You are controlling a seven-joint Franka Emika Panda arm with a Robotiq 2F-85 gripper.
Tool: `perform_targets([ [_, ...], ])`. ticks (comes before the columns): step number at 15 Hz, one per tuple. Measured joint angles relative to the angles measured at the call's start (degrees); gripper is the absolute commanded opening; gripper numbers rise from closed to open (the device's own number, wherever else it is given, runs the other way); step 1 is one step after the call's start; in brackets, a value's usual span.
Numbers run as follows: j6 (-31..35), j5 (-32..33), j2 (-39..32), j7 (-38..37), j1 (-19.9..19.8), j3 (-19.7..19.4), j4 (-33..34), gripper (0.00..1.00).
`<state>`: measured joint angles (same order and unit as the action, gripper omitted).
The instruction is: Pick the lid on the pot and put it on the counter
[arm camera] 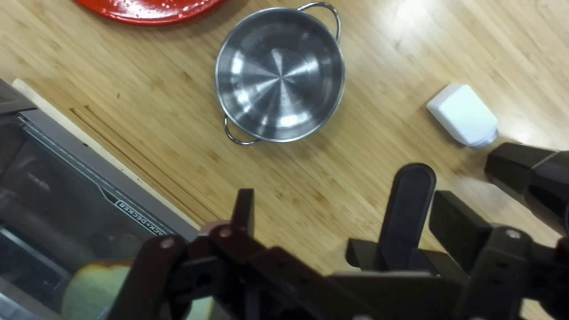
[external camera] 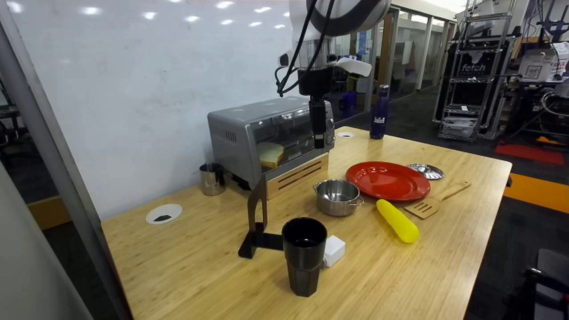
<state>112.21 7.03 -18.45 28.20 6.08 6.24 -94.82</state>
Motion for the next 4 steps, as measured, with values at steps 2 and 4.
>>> perform_targets([
  [2, -0.5, 0.0, 0.6, -0.7, 0.5, 1.1, 0.0, 1.00],
  [4, -0.4, 0.1, 1.3, -0.7, 0.9, 1.7, -0.2, 1.00],
])
